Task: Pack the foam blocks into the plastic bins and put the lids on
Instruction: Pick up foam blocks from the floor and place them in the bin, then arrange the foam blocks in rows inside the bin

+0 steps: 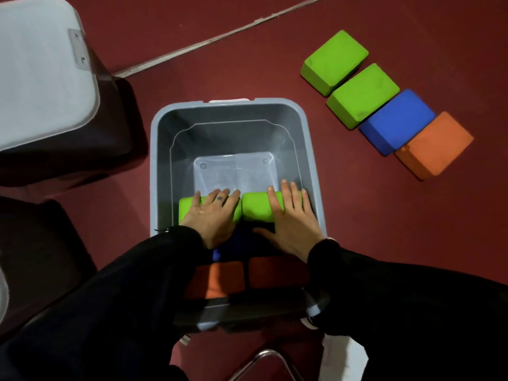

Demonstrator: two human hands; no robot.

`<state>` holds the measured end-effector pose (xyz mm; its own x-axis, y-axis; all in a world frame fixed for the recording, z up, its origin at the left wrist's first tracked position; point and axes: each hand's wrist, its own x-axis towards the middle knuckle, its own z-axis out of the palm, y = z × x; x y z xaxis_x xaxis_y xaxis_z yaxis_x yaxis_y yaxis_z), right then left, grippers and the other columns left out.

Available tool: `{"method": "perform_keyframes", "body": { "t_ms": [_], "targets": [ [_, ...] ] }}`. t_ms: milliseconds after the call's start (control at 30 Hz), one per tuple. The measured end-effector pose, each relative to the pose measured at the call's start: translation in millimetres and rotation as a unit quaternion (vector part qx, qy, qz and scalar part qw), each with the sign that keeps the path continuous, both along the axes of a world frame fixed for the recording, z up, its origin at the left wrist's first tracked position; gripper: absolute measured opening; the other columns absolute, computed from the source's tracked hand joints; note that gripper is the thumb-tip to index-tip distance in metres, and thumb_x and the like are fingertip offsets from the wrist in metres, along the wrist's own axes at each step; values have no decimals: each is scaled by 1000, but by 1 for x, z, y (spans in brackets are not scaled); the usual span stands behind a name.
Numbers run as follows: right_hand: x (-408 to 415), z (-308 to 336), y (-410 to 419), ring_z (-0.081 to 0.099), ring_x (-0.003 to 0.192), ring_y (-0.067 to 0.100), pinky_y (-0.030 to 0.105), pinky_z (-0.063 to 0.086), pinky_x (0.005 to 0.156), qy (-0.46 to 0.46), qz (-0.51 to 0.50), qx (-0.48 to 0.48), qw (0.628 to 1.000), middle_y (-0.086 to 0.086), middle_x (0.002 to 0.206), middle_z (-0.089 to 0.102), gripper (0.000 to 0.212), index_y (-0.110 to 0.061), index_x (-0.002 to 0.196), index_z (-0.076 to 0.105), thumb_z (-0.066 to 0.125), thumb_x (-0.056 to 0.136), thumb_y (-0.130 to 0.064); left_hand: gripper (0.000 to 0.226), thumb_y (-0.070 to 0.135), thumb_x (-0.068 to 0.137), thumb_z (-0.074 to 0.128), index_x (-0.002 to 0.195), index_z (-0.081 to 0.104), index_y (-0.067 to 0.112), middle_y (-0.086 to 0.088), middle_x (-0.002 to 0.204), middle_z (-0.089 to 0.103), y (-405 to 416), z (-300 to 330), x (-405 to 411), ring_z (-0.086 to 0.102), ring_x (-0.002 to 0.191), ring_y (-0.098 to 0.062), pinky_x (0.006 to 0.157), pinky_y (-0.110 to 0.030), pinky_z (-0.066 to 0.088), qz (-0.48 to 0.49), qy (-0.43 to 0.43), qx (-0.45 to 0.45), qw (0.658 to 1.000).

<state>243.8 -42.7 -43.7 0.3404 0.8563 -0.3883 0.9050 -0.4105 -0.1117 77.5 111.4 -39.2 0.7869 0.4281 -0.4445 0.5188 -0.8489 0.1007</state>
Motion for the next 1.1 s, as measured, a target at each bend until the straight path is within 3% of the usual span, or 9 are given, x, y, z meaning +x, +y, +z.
{"method": "perform_keyframes", "body": {
  "t_ms": [367,433,500,567,700,900,1000,1100],
  "targets": [
    [7,-16,-4,35,146,47,65,29,117,31,-5,-15,999,27,159,35,109,-14,158,36,33,77,-88,83,43,87,50,158,11,25,-9,166,19,-17,4,25,22,150,-29,119,-56,20,-28,7,-29,999],
    [11,-8,1,33,148,45,64,25,119,40,4,-32,999,26,160,35,105,-15,159,34,40,78,-82,87,44,89,50,159,4,20,-11,167,9,-24,6,26,16,153,-30,119,-59,17,-44,38,-19,998],
    [21,6,8,22,153,41,58,16,123,60,26,-24,998,22,165,25,93,-20,162,24,54,86,-64,86,46,92,50,159,2,18,-11,168,4,-27,8,27,13,153,-31,119,-61,17,-39,41,-10,998],
    [37,26,14,20,154,35,49,20,124,114,16,-28,993,15,167,21,81,-24,162,22,58,93,-49,81,46,94,49,159,7,20,-11,167,7,-27,16,34,17,152,-30,119,-57,21,-26,17,-6,999],
    [63,67,13,45,137,26,41,44,106,118,5,13,993,1,150,48,53,-27,148,48,54,97,-41,70,37,92,51,156,26,21,-11,163,24,-32,45,58,31,145,-31,115,-46,32,-2,-47,-41,998],
    [131,134,-19,56,125,29,43,48,99,87,-5,-16,996,4,137,58,46,-29,143,52,51,100,-46,53,31,94,53,145,46,16,-7,149,44,-53,106,129,44,134,-29,104,-43,44,24,-193,-97,976],
    [189,146,-49,58,126,26,42,49,101,114,-99,-10,989,0,139,63,43,-29,140,55,53,100,-46,51,29,94,53,143,47,17,-6,144,46,-73,127,182,47,130,-28,102,-39,42,13,-219,-112,969],
    [243,128,-85,62,122,23,36,49,101,166,-267,75,946,-1,132,68,36,-25,133,61,58,99,-38,52,33,93,52,143,46,18,-5,143,45,-86,121,251,47,129,-28,103,-43,45,-14,-193,-135,972]
  ]
}}
